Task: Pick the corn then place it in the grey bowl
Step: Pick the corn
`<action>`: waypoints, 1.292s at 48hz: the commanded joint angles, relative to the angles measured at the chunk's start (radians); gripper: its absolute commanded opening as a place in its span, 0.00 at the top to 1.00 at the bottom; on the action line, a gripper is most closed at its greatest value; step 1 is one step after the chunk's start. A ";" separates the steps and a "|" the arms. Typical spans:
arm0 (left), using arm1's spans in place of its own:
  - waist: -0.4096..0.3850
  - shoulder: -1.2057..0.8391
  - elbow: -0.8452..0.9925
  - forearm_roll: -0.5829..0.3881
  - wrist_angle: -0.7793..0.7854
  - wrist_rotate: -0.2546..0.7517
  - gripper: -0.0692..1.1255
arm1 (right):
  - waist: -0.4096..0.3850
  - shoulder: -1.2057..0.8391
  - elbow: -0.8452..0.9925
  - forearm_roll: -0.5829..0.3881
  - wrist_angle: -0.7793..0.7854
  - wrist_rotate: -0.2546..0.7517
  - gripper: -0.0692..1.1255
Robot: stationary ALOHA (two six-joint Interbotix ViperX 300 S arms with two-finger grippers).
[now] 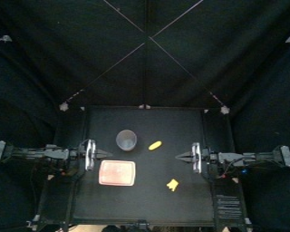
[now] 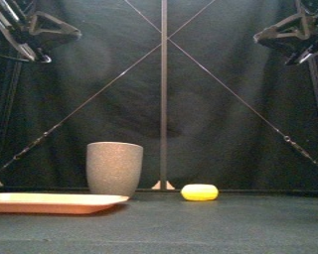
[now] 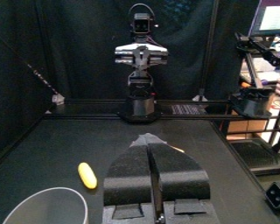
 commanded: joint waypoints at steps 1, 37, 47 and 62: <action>0.025 -0.014 -0.029 0.008 -0.014 0.005 0.96 | -0.060 0.044 -0.031 -0.008 0.023 0.000 0.93; 0.035 -0.034 -0.008 0.009 0.006 0.003 0.97 | -0.230 0.727 -0.440 -0.245 0.518 -0.014 0.26; 0.035 -0.034 -0.002 0.009 0.017 0.003 0.97 | -0.235 0.874 -0.529 -0.296 0.618 -0.020 0.06; 0.035 -0.035 0.015 0.009 0.018 0.002 0.97 | -0.307 1.020 -0.638 -0.324 0.715 -0.026 0.07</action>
